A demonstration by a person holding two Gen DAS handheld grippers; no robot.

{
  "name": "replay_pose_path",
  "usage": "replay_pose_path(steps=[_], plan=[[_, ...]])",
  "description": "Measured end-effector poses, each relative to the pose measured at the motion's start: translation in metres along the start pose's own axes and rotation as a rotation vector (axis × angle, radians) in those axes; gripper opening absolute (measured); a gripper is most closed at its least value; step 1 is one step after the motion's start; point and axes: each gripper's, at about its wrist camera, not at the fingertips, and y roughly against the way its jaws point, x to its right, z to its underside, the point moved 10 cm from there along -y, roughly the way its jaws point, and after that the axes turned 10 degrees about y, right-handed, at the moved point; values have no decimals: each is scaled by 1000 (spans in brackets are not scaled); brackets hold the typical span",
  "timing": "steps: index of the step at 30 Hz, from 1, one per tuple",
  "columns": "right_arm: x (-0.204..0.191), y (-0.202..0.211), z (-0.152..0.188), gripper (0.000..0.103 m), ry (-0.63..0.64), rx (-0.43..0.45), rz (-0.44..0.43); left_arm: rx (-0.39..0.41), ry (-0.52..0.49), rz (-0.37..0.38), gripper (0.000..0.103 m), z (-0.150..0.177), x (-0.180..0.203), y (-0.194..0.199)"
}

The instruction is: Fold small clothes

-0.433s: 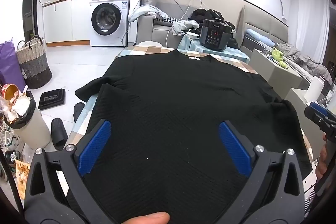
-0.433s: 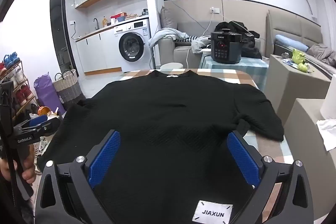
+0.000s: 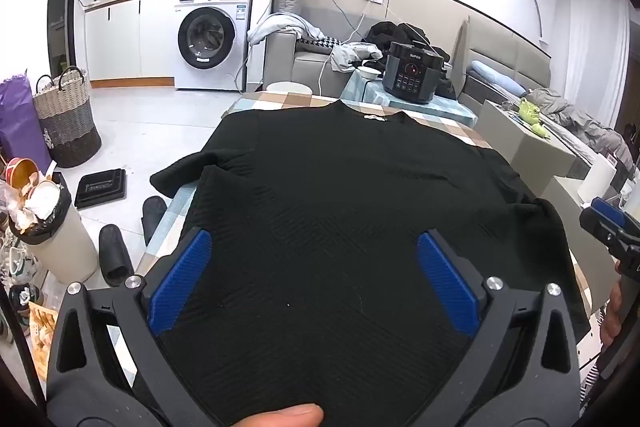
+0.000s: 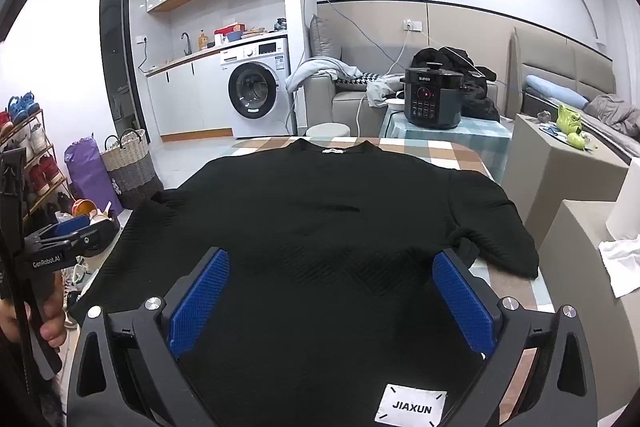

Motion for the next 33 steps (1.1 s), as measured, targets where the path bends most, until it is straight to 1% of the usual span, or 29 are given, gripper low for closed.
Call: replay_pose_path(steps=[2,11,33], plan=[[0,-1,0,103,-1,-6,3,-3,15,9,102,-4,-14,0],[8,-1,3,103,-31,8,11,-18,23,13,102,-5,-15,-3],[10,-10,5,103,-46,-17,13,-45,43,10,102,0,-28,-21]])
